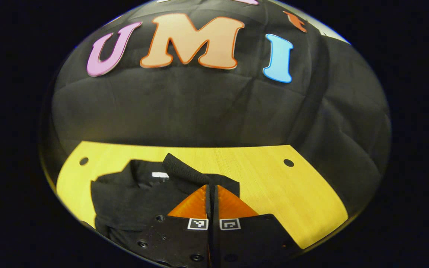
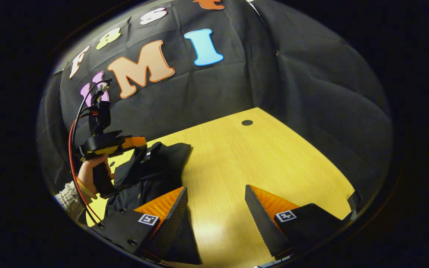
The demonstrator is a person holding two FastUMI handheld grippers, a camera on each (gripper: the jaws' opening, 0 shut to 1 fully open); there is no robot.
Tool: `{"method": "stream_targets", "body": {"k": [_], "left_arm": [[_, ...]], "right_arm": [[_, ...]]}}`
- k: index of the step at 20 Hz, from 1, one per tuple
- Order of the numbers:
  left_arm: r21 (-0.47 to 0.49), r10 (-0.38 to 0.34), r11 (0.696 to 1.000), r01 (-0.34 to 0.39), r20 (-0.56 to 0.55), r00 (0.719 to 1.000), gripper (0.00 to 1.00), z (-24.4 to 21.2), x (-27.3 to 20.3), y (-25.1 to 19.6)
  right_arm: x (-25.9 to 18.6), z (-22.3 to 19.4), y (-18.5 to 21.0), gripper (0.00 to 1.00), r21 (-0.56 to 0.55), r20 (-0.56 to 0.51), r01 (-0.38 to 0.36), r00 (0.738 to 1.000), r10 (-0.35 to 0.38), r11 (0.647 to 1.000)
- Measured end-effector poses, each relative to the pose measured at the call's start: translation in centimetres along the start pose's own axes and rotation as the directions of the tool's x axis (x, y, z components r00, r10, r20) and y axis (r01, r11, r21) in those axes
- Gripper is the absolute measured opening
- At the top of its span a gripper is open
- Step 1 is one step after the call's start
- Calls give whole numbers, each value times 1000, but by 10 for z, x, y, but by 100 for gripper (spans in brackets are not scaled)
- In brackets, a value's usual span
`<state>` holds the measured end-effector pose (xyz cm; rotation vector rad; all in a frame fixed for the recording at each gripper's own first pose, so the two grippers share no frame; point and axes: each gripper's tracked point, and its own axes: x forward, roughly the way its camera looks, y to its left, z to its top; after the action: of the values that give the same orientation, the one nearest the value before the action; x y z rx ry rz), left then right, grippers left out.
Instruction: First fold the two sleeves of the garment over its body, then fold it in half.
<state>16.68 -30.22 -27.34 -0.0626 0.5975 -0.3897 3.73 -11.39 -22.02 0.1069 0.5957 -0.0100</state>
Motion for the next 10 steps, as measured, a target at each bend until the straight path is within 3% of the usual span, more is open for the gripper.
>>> {"method": "stream_targets", "body": {"k": [4, 6, 8, 10], "left_arm": [[-78, -65, 995, 64, -13, 998, 3, -11, 6, -15], [-39, -102, 994, 103, 20, 995, 51, 2, 2, -27], [31, -94, 995, 93, 59, 994, 100, 15, -8, -28], [68, -101, 993, 95, 93, 990, 96, 28, -20, -27]], "right_arm": [[4, -2, 6, 98, -24, -16, -26, 1000, 25, 999], [8, -6, 12, 98, -37, -30, -46, 999, 45, 998], [9, -9, 19, 98, -58, -43, -61, 997, 59, 996], [9, -13, 26, 98, -75, -50, -78, 996, 74, 994]]}}
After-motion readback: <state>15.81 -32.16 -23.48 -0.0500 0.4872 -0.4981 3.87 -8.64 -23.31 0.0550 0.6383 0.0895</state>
